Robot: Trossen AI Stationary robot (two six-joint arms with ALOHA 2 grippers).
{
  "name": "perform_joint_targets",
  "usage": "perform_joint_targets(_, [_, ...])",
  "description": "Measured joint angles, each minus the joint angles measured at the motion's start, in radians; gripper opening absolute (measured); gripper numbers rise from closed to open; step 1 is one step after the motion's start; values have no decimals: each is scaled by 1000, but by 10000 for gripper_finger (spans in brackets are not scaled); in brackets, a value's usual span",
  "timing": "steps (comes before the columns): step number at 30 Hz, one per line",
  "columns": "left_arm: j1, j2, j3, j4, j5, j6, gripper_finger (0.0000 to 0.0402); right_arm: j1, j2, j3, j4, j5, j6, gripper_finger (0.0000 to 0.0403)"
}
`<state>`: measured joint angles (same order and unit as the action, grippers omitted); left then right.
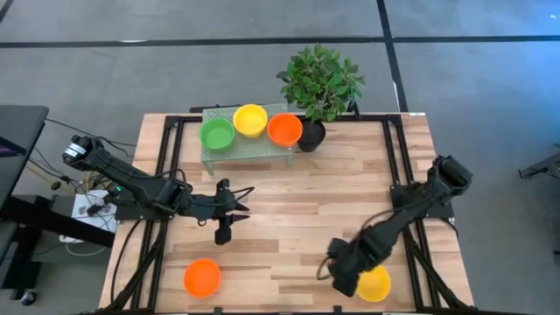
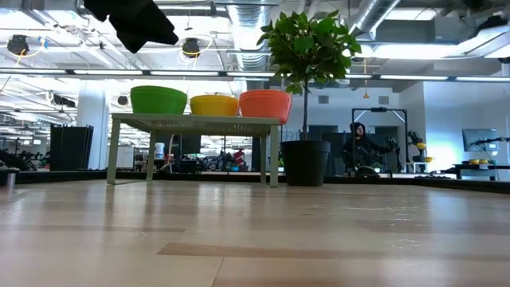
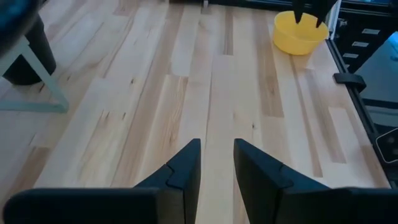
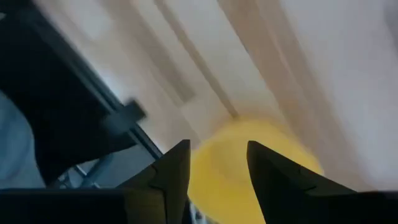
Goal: Pick & Place Mini bowls
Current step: Stack the yellow bowl on top of the yellow bowl on the shelf
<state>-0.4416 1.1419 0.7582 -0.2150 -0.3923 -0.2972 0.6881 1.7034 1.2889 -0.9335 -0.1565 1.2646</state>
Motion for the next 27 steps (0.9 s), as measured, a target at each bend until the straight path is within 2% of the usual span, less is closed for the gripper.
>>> perform_joint_targets(3, [0,0,0,5,-3,0,97,62,4,-22,-11,-15,191,153])
perform_joint_targets(6, [0,0,0,12,-3,1,97,106,4,-48,62,-18,343,153])
perform_joint_targets(20, [0,0,1,44,-4,1,97,143,4,-149,219,31,568,143])
perform_joint_targets(27, [0,0,1,52,-4,8,97,149,5,-171,243,32,593,124])
